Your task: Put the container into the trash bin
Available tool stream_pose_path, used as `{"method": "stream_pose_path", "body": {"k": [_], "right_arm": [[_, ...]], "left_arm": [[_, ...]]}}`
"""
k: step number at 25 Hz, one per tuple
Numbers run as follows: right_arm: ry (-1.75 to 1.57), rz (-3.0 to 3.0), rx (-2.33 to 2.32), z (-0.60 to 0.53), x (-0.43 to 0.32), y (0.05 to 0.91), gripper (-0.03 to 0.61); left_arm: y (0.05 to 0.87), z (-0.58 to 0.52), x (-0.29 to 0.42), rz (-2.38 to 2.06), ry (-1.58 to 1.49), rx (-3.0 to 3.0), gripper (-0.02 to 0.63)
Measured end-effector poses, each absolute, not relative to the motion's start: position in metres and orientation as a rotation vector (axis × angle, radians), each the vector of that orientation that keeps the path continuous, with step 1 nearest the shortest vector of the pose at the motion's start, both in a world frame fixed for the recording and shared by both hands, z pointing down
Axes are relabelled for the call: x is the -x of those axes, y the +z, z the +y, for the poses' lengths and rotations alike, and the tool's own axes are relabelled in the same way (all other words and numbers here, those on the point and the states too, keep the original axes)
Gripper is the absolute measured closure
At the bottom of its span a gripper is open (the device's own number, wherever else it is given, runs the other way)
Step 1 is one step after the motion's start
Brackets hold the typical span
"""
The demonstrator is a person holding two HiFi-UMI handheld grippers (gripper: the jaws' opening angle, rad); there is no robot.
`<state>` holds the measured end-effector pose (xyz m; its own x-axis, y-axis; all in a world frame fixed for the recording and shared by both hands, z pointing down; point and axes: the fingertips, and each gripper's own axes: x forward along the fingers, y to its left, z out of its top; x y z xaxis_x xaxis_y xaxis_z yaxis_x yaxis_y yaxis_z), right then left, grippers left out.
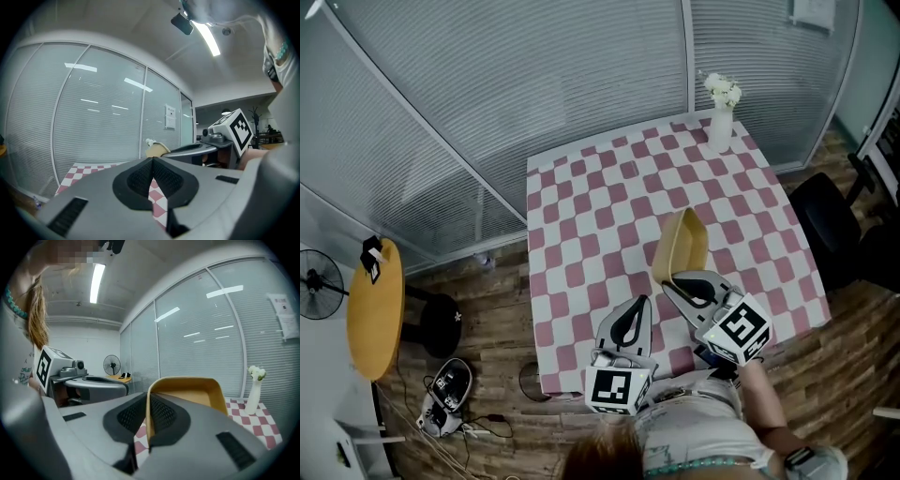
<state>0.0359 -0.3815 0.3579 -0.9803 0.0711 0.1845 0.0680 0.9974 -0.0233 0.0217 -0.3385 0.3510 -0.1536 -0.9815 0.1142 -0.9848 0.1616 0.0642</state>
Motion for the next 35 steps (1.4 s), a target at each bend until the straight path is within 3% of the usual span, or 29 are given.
{"method": "stream_pose_path", "body": {"k": [23, 35], "right_arm": [[0.012, -2.987, 0.23, -0.371, -0.031, 0.346, 0.574], [-0.016, -2.963, 0.289, -0.3, 0.02, 0.346, 0.574]], "left_arm": [[0.348, -0.339, -0.03, -2.313, 0.044, -1.938, 0.607], [0.347, -0.251, 0.022, -2.389, -0.014, -1.825, 0.607]]}}
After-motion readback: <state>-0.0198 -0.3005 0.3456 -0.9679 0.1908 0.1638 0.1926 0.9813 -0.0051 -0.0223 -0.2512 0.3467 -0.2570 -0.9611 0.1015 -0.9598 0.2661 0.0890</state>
